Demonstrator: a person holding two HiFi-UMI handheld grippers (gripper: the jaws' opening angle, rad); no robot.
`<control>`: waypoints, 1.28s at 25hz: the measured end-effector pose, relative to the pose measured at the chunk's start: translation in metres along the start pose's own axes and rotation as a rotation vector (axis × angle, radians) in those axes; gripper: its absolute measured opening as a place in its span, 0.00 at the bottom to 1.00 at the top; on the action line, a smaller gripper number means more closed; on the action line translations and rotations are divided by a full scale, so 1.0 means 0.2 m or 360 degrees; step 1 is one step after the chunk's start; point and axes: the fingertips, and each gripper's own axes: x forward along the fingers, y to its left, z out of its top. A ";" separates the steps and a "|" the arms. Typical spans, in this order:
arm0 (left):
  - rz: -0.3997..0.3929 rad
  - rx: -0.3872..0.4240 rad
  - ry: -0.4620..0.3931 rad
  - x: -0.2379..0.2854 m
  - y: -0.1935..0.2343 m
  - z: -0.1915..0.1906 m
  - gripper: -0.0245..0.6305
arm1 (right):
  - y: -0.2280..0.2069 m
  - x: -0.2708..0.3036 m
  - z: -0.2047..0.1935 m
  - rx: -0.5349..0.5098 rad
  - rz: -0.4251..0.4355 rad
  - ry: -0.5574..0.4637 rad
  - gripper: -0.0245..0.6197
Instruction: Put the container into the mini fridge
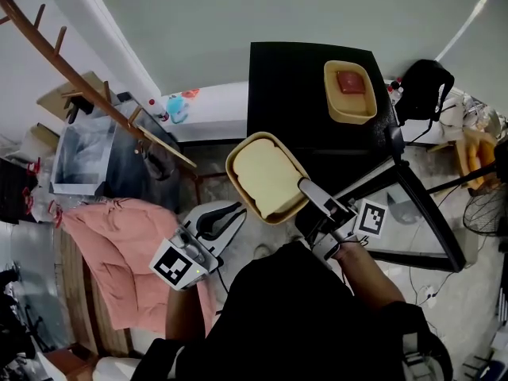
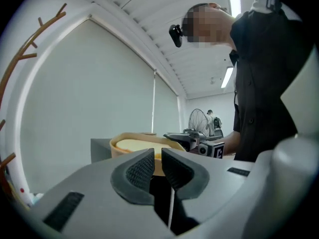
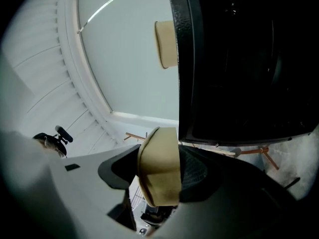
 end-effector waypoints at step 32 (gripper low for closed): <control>-0.0237 0.0006 0.0335 0.29 -0.26 -0.45 0.12 | -0.42 -0.52 0.16 -0.0010 -0.0320 -0.0481 0.41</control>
